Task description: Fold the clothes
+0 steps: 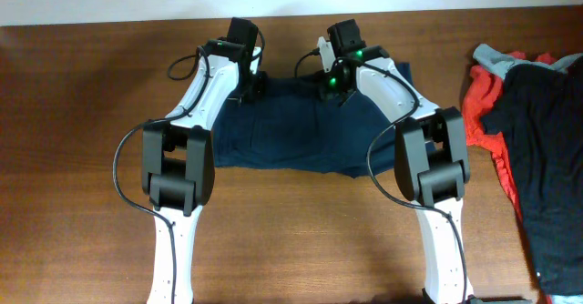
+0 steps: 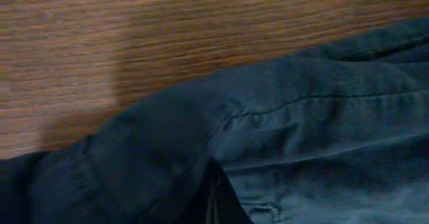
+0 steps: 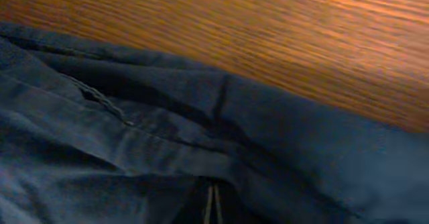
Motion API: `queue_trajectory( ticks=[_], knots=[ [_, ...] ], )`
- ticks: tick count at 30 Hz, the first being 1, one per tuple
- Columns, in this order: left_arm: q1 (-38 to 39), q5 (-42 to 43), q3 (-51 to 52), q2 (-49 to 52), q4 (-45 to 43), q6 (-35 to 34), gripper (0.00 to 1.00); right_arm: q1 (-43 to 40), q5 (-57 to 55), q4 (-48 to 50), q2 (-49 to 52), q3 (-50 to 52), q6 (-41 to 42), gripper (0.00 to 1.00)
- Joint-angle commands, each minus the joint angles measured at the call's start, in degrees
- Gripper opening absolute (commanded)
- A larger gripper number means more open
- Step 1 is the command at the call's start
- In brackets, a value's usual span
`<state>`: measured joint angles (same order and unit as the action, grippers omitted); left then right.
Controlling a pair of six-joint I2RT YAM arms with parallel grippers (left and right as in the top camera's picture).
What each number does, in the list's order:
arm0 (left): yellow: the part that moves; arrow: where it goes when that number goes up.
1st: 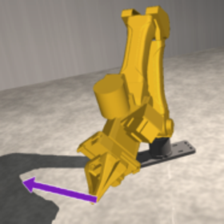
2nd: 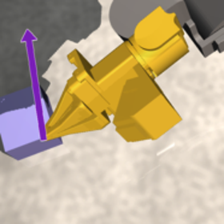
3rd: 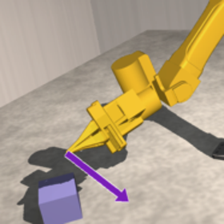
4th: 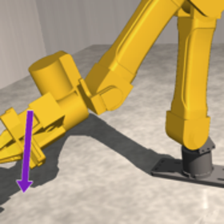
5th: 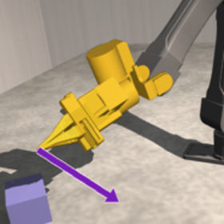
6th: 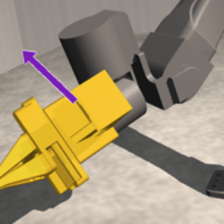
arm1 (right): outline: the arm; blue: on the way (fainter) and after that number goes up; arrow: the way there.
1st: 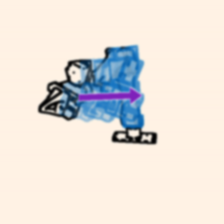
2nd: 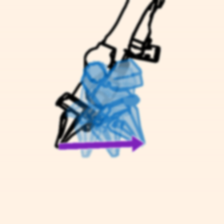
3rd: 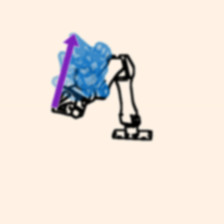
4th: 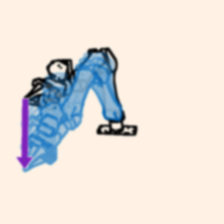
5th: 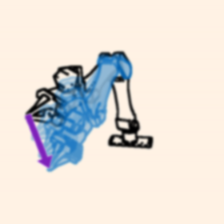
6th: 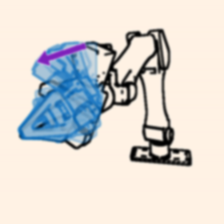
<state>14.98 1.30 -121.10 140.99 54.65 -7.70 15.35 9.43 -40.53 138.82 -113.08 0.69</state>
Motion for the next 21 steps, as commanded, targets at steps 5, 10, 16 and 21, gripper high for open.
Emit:
queue_trajectory(
  ticks=[5,10,16,21],
  knots=[
    [-0.8,-7.1,-1.0,-2.5,0.3,1.2,0.0,-4.2,-9.6,-3.3,-2.8,-1.3,0.3,0.04],
    [-1.2,-7.2,-1.0,-2.5,0.3,1.2,0.0,-8.1,-9.7,-1.6,-2.8,-1.3,0.2,0.04],
    [-1.8,-7.2,-1.0,-2.5,0.3,1.4,0.0,-12.2,-9.7,0.9,-2.8,-1.3,0.2,0.05],
    [-1.8,-7.2,-1.2,-2.9,0.3,2.1,0.0,-13.6,-9.7,1.3,-3.3,-2.3,0.3,0.08]
  ],
)
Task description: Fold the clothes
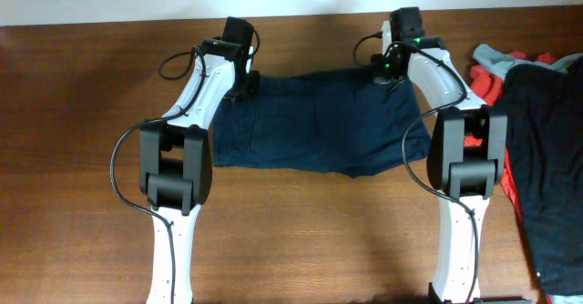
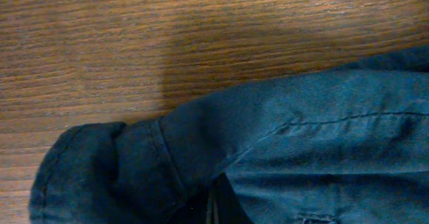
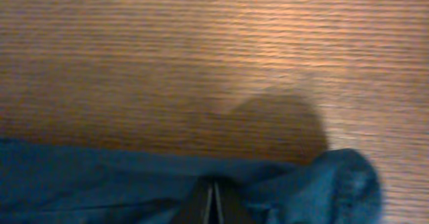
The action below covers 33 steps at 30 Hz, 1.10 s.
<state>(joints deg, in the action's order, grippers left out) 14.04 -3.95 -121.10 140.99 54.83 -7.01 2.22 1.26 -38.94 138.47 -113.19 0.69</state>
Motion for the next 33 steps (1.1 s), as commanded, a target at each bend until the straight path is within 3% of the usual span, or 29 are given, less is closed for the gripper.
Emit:
queue_trajectory(
  ticks=[1,8,18,24,33],
  knots=[
    [-0.8,-1.9,-1.8,-4.0,0.1,2.5,0.0,-0.5,-1.5,-1.7,-3.7,-3.6,0.3,0.13],
    [-1.5,-2.1,-2.5,-11.5,-2.1,2.6,0.05,1.0,6.0,-15.1,-9.9,-12.9,0.2,0.13],
    [-3.5,-1.9,-1.6,-3.9,-2.3,2.5,0.05,3.4,8.0,-23.3,-10.1,-10.0,0.2,0.09],
    [-3.6,-1.9,-1.6,-0.6,-2.8,2.6,0.05,5.4,10.0,-33.2,-10.1,-9.6,0.2,0.08],
    [-3.8,-1.8,-4.4,-1.6,-3.8,2.6,0.0,11.3,10.2,-43.8,-9.7,-6.7,-0.2,0.04]
  ],
)
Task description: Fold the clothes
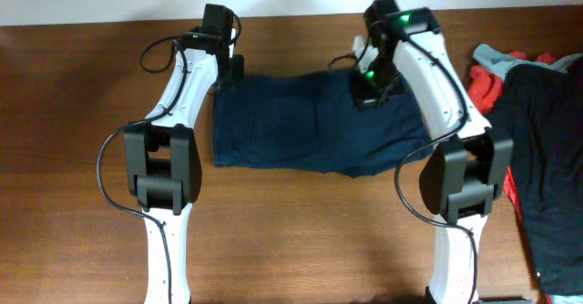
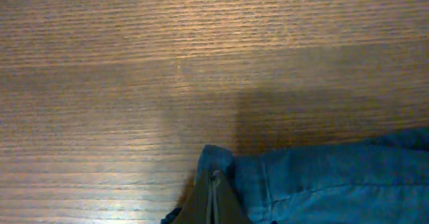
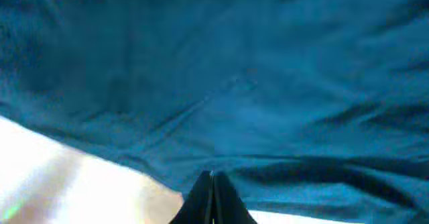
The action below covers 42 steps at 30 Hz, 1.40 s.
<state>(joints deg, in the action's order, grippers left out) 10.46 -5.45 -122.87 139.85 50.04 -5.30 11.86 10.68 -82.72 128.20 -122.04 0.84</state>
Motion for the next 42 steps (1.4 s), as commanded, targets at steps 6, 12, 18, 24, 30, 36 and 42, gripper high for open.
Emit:
queue_trajectory(
  ticks=[6,12,18,24,30,36,42],
  knots=[
    [-0.8,0.7,-10.1,-5.5,12.7,-3.5,0.0,5.6,2.8,3.0,0.5,9.8,-0.3,0.04],
    [-5.2,12.1,-10.6,-6.4,23.9,-7.3,0.08,9.8,2.9,12.0,0.5,19.9,1.2,0.04],
    [-10.3,18.0,-10.3,-5.9,29.2,-7.2,0.57,10.8,2.9,21.0,0.5,27.5,4.2,0.04],
    [-9.6,22.8,-5.6,-5.7,30.4,-3.8,0.84,10.8,2.8,22.1,0.5,28.7,4.6,0.04],
    [-9.0,23.7,5.3,-5.7,27.0,-1.9,0.99,10.8,2.6,22.1,0.5,28.7,4.6,0.04],
    [-9.0,23.7,15.0,-5.7,20.7,-1.9,0.99,10.8,2.7,22.3,0.5,28.7,4.6,0.04],
    [-7.5,25.6,20.2,-5.7,16.0,-1.9,0.98,10.8,2.7,22.3,0.5,28.7,4.6,0.04]
  ],
)
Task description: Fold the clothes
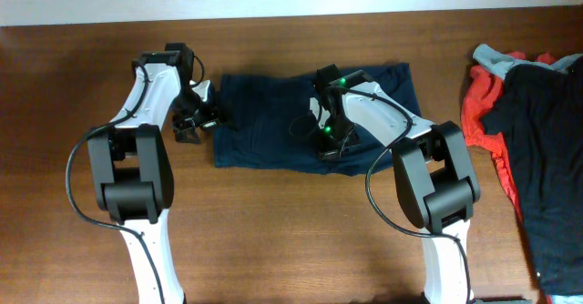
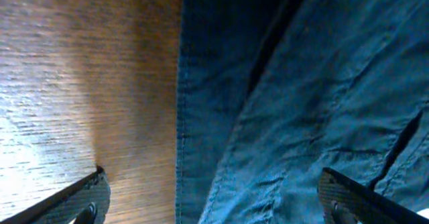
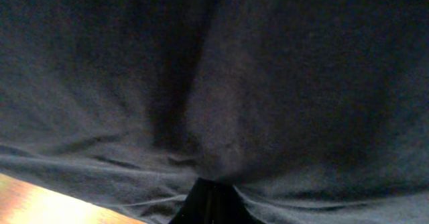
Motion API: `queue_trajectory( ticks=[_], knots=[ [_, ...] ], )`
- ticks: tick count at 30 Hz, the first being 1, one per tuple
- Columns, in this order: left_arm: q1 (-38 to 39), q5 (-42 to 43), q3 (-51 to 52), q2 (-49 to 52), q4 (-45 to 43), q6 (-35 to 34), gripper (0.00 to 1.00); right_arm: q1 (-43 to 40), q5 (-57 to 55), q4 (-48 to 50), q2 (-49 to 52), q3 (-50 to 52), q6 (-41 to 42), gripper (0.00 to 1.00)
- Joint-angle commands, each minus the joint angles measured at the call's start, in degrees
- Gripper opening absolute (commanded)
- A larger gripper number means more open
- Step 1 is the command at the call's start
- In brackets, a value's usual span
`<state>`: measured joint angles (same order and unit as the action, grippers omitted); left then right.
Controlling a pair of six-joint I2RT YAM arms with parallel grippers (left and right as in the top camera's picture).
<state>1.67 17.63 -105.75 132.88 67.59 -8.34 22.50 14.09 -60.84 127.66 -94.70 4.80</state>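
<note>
Dark navy shorts (image 1: 264, 122) lie flat at the back middle of the table. My left gripper (image 1: 199, 119) stands open at their left edge. In the left wrist view its fingertips (image 2: 90, 200) sit wide apart, with the hemmed edge of the shorts (image 2: 201, 117) and bare wood between them. My right gripper (image 1: 326, 147) is low over the middle of the shorts, near their front edge. In the right wrist view the right gripper (image 3: 211, 200) is shut on a fold of the dark cloth (image 3: 228, 103), which bunches around the fingertips.
A pile of other clothes (image 1: 524, 113), red, black and grey, lies at the right edge of the table. Bare wooden table (image 1: 291, 231) spreads in front of the shorts and to their left.
My left gripper let go of the back left corner and now stands open lower at the left edge. My right gripper, still shut on cloth, has moved left and toward the front edge.
Both grippers were shut on the back waistband near the middle. Then they were apart at the back corners, with the shorts spread wide. Then the right gripper was over the cloth with its hold kept. Now the left is open and the right holds cloth near the front middle.
</note>
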Motion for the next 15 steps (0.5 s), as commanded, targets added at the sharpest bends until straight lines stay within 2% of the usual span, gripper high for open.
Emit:
queue_trajectory(
  ticks=[1,7,9,11,13,15],
  knots=[
    [1.7,3.1,3.6,1.3,-2.1,1.2,0.98,0.2,-0.7,0.5,1.1,1.4,0.7,0.04],
    [5.9,3.0,4.0,1.3,-3.7,1.2,0.96,0.2,-0.7,0.4,1.1,1.4,0.6,0.05],
    [6.7,2.9,4.0,1.3,-4.2,1.2,0.9,0.2,-0.7,0.4,1.1,1.4,0.6,0.05],
    [7.0,2.0,4.0,1.3,-4.2,1.2,0.74,0.2,-0.7,0.4,1.1,1.4,0.6,0.05],
    [7.0,0.6,4.0,1.3,-4.2,1.1,0.51,0.1,-0.7,0.4,1.1,1.4,0.6,0.05],
    [6.9,-0.9,4.0,1.3,-4.2,1.1,0.15,0.1,-0.7,0.4,1.1,1.4,0.6,0.05]
  ],
)
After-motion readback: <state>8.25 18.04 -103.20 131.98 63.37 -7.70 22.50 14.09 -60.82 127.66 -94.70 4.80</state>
